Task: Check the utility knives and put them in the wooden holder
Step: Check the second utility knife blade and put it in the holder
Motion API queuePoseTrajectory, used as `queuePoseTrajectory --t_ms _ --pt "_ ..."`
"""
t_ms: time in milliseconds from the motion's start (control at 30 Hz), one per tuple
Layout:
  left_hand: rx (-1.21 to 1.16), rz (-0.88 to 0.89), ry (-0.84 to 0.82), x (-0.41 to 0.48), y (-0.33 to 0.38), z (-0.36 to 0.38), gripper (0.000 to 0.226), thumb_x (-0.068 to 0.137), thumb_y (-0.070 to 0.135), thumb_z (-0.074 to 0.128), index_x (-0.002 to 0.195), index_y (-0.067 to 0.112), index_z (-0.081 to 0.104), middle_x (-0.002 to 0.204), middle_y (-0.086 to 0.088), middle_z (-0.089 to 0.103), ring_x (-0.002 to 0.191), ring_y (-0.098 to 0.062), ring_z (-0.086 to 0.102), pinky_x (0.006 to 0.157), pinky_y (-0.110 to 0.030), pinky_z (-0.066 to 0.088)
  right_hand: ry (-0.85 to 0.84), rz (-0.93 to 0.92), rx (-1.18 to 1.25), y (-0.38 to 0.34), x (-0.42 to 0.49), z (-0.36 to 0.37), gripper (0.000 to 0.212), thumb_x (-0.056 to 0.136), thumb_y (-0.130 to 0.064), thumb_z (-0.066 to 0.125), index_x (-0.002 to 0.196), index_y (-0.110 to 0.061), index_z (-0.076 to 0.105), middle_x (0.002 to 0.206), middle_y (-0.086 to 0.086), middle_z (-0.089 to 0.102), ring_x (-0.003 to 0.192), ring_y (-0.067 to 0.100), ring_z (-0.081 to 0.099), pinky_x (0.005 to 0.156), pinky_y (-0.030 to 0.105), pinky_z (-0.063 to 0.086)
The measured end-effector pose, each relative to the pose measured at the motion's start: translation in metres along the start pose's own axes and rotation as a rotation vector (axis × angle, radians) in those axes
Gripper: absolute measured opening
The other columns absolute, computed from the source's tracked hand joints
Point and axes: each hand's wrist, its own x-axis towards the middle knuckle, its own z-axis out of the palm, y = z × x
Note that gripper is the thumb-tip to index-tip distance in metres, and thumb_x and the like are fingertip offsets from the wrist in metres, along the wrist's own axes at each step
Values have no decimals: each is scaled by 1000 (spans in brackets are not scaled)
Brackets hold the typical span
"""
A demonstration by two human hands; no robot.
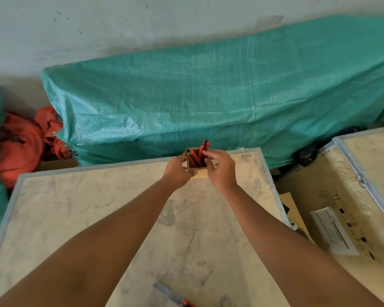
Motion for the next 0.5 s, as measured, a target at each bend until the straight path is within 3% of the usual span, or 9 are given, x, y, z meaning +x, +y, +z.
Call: queuePoseTrajectory --t_ms 200,333,400,500 --pt "-8 -37 46 -44 6 -4 71 80 17 79 144 15 48 141 -10 57 114 -29 64 96 -48 54 -52 4 14 -17 -37 -22 29 86 1 71 112 -12 76 109 7 76 98 17 69 80 34 60" --pt "-68 -91 73 -89 3 -9 75 80 20 80 146 17 44 149 -8 50 122 -30 61 97 -45 55 -122 34 11 -33 -68 -39 27 88 -3 71 112 -15 76 111 5 74 92 11 67 78 35 63" --pt "-100 -110 97 -115 -2 -9 73 81 21 80 145 18 46 149 -8 50 123 -30 61 98 -43 54 -170 32 24 -41 -86 -47 26 90 -4 70 112 -17 76 112 4 74 91 12 68 78 31 61" --pt "-143 -144 127 -156 -17 -7 69 81 22 80 143 19 49 148 -7 51 122 -29 61 97 -42 55 -244 43 28 -53 -113 -55 26 90 -4 70 111 -17 77 112 3 75 86 9 67 80 10 51"
